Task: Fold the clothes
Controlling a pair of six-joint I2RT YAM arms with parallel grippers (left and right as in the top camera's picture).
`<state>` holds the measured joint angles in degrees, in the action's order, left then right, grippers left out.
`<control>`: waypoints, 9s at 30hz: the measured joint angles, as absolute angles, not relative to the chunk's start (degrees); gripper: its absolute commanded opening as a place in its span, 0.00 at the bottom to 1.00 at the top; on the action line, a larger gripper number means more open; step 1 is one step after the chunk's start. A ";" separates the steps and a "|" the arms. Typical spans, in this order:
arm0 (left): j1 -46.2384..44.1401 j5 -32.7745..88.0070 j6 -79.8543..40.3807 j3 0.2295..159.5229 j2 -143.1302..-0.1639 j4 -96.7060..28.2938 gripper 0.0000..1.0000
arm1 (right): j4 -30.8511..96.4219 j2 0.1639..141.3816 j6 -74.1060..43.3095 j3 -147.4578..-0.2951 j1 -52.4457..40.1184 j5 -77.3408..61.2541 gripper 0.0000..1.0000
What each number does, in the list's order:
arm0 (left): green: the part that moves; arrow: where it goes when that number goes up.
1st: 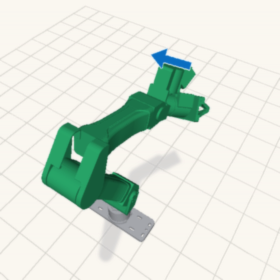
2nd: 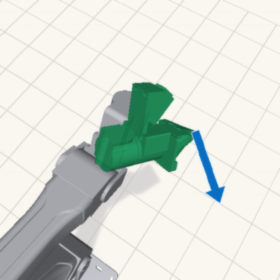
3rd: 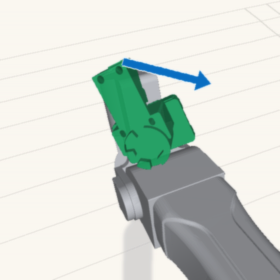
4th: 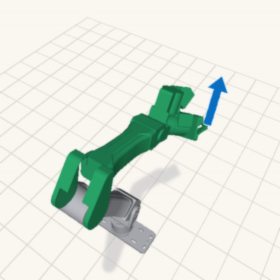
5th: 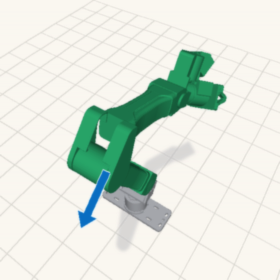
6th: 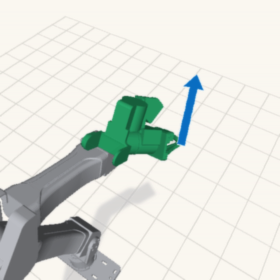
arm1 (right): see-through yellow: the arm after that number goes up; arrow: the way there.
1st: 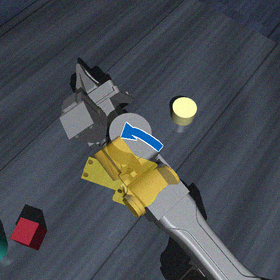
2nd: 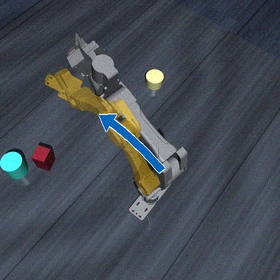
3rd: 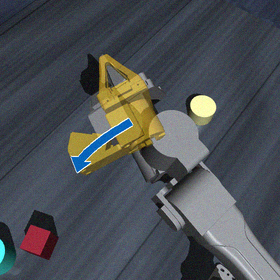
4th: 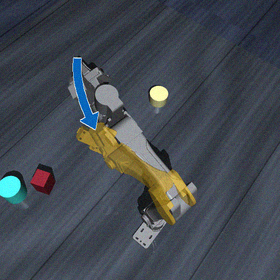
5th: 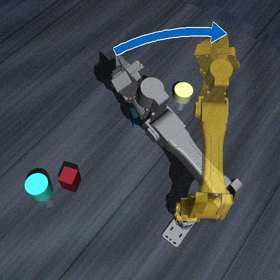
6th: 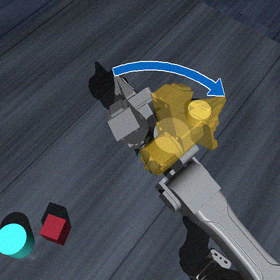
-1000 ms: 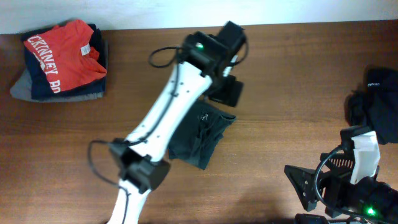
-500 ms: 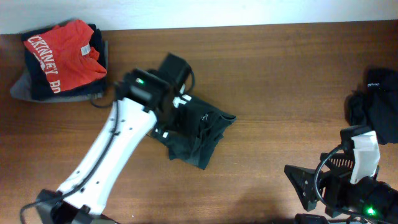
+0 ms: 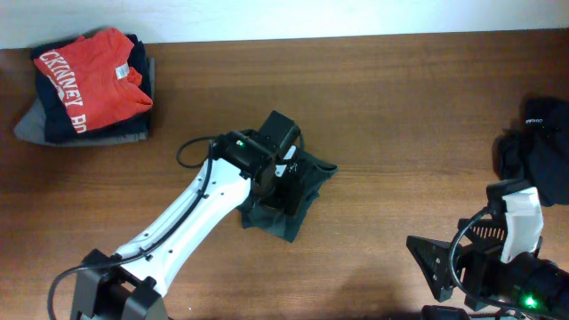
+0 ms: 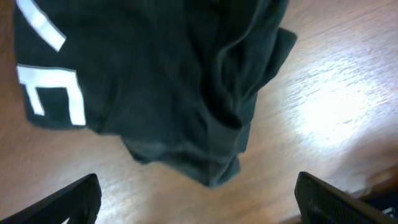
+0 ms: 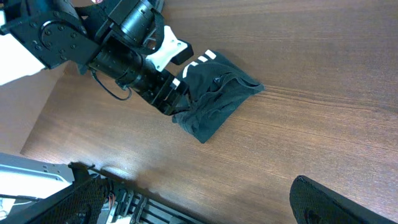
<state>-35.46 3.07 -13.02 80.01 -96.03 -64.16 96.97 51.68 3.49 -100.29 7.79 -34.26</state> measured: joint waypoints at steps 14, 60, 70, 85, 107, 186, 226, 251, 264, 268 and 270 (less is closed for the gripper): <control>-36.05 3.27 -12.64 71.61 -96.03 -54.52 0.79 | 96.97 51.68 3.46 -100.29 7.79 -34.26 0.99; -51.07 11.18 -17.30 69.52 -96.05 -56.51 0.11 | 96.97 51.68 3.46 -100.29 7.79 -34.26 0.99; -53.52 11.81 -20.62 69.52 -96.05 -55.90 0.12 | 96.97 51.68 3.44 -100.29 7.79 -34.26 0.99; -53.67 -7.62 -20.47 87.18 -96.07 -71.70 0.24 | 96.97 51.68 3.44 -100.29 7.79 -34.26 0.99; -41.45 -3.55 -20.82 72.79 -100.79 -59.16 0.01 | 96.97 51.68 3.46 -100.29 7.79 -34.26 0.99; -49.67 4.82 -20.64 67.79 -104.53 -57.91 0.00 | 96.97 51.68 3.44 -100.29 7.79 -34.28 0.99; -49.84 -4.82 -19.07 75.92 -107.90 -45.63 0.44 | 96.97 51.68 3.46 -100.29 7.79 -34.26 0.99; -53.89 -5.58 -18.17 85.23 -107.96 -60.34 0.18 | 96.97 51.68 3.42 -100.29 7.79 -34.26 0.99; -55.79 -7.03 -18.04 86.87 -107.96 -61.41 0.32 | 96.97 51.68 3.44 -100.29 7.79 -34.28 0.99; -54.72 -11.09 -17.52 86.94 -108.03 -56.34 0.33 | 96.97 51.68 3.44 -100.29 7.79 -34.26 0.99; -53.82 -12.14 -17.47 86.96 -108.20 -54.52 0.29 | 96.97 51.68 3.44 -100.29 7.79 -34.26 0.99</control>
